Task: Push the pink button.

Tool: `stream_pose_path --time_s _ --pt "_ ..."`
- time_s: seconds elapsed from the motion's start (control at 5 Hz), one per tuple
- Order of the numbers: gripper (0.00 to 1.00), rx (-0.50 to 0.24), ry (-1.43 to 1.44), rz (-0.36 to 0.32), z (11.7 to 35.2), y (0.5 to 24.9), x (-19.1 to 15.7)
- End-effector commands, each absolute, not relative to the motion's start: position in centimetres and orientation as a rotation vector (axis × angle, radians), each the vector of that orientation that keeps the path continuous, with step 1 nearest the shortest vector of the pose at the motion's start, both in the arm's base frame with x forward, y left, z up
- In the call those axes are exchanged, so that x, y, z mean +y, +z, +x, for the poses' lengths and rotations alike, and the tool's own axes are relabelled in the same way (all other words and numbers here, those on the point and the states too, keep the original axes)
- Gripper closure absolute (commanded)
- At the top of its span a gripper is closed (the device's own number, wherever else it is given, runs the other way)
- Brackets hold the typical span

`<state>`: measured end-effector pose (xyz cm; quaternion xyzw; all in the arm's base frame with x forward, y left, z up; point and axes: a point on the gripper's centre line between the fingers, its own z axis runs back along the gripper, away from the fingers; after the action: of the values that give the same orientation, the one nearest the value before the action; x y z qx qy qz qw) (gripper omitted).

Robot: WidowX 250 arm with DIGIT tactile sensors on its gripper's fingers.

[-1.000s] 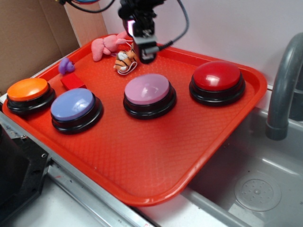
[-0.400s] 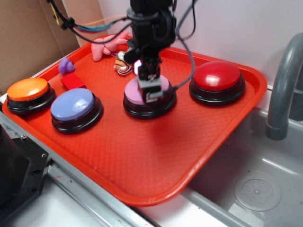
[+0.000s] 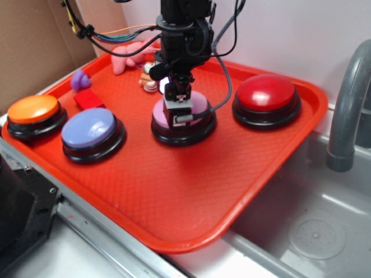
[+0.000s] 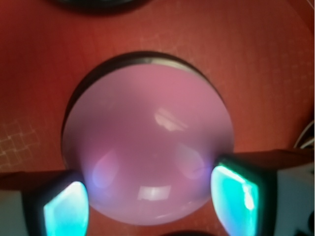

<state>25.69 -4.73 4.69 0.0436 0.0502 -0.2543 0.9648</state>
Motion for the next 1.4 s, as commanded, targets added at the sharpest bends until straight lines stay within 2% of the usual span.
stream_pose_path --time_s 0.0,0.2,0.4,0.6,1.2 --pt "0.0 0.006 -0.584 0.076 26.1 5.4 -4.9" --pt "0.0 -0.06 -0.578 0.05 25.7 8.1 -4.8" --pt "0.0 -0.08 -0.558 -0.02 25.4 10.0 -3.9" --pt "0.0 -0.064 -0.546 -0.017 25.5 10.4 -3.5" --pt "0.0 -0.099 -0.527 -0.02 24.8 11.6 -2.8"
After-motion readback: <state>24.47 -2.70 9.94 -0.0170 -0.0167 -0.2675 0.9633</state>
